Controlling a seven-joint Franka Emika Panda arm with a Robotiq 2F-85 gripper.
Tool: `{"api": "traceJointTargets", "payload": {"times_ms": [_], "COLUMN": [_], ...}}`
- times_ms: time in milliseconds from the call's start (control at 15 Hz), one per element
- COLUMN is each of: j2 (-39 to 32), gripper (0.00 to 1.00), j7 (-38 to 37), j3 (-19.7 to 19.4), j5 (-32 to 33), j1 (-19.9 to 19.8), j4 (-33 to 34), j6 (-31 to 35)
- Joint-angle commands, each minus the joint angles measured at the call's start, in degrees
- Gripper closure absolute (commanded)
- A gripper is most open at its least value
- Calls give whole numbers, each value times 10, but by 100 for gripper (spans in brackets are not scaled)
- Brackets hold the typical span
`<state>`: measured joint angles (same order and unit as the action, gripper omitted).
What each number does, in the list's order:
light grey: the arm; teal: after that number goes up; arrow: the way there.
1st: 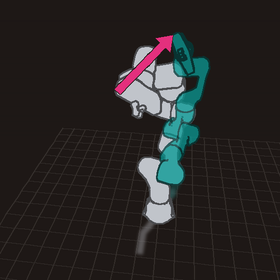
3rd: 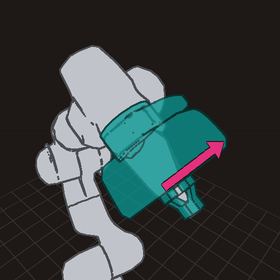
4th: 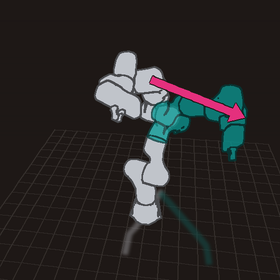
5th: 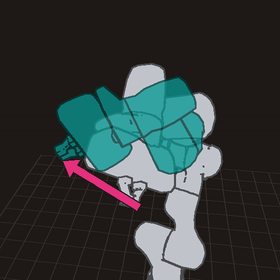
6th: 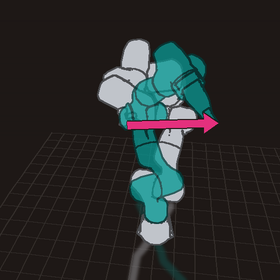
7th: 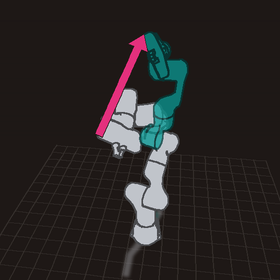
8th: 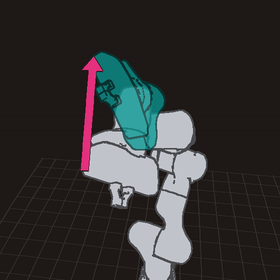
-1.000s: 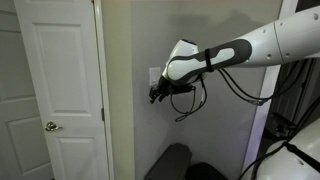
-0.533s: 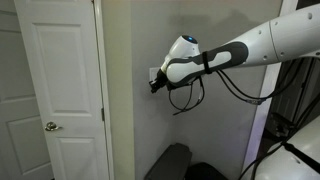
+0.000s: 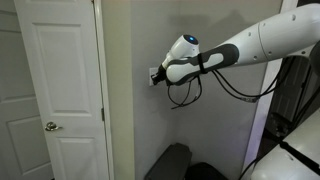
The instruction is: Push the left light switch downwards
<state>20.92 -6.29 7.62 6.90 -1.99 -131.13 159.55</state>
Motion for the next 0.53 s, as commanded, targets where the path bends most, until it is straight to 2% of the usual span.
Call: {"api": "traceJointTargets", "payload": {"times_ms": [0,467], "j2": [-36,-75], "gripper": [100,100], "j7": [-37,-72], "j3": [15,31], "j5": [33,62], "j1": [-28,-61], "j4": [33,70], "j6": [25,32]}}
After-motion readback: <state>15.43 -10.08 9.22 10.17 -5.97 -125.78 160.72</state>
